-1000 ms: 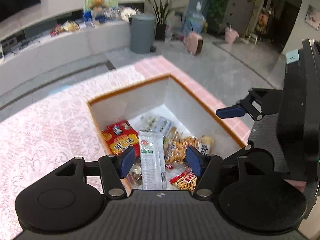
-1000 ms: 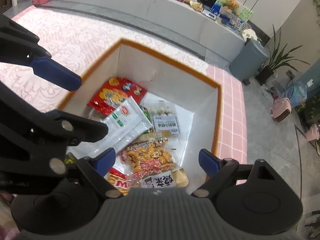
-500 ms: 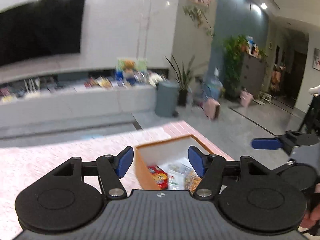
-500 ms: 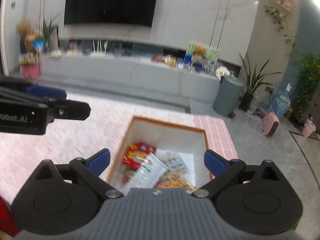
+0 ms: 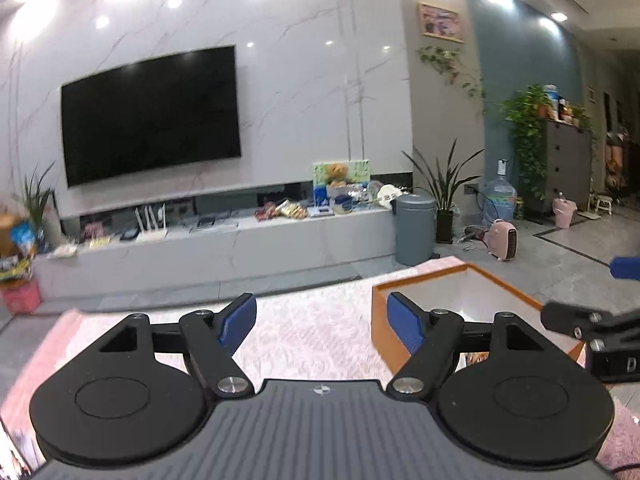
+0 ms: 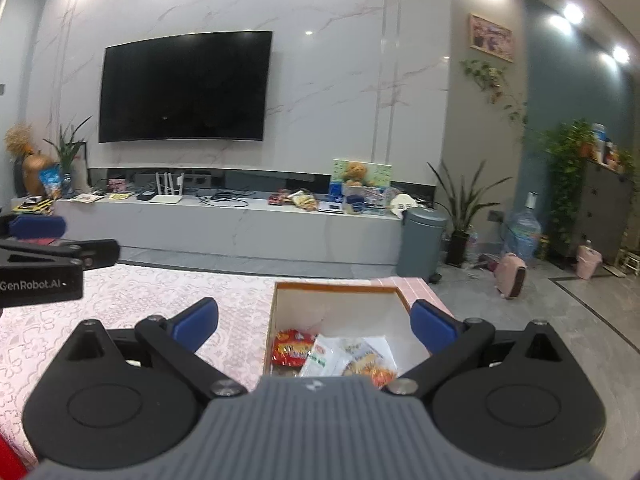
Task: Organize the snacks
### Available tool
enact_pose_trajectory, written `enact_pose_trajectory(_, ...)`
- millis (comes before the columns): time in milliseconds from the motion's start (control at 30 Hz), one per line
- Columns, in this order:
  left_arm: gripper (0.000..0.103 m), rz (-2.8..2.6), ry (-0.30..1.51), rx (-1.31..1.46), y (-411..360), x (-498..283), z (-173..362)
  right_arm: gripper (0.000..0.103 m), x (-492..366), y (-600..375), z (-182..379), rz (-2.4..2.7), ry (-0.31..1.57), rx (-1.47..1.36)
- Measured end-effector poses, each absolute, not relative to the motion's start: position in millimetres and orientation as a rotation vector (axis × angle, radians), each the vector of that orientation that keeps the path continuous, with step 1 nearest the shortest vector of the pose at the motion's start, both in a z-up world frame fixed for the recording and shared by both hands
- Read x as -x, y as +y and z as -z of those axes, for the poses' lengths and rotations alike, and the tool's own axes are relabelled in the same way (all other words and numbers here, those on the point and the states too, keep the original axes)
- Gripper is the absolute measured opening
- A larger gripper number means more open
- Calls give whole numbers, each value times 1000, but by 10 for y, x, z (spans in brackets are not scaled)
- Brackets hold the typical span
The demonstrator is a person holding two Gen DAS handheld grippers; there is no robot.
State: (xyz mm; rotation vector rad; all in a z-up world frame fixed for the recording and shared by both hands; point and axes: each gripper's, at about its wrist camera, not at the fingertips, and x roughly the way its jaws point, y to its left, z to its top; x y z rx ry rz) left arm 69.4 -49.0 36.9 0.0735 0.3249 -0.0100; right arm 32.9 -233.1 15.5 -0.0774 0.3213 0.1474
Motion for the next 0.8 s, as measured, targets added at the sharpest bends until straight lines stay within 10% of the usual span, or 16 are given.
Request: enact_pose_trajectory(800, 87, 51, 588, -40, -281, -717, 151, 100, -307, -2224, 525, -121, 500, 53)
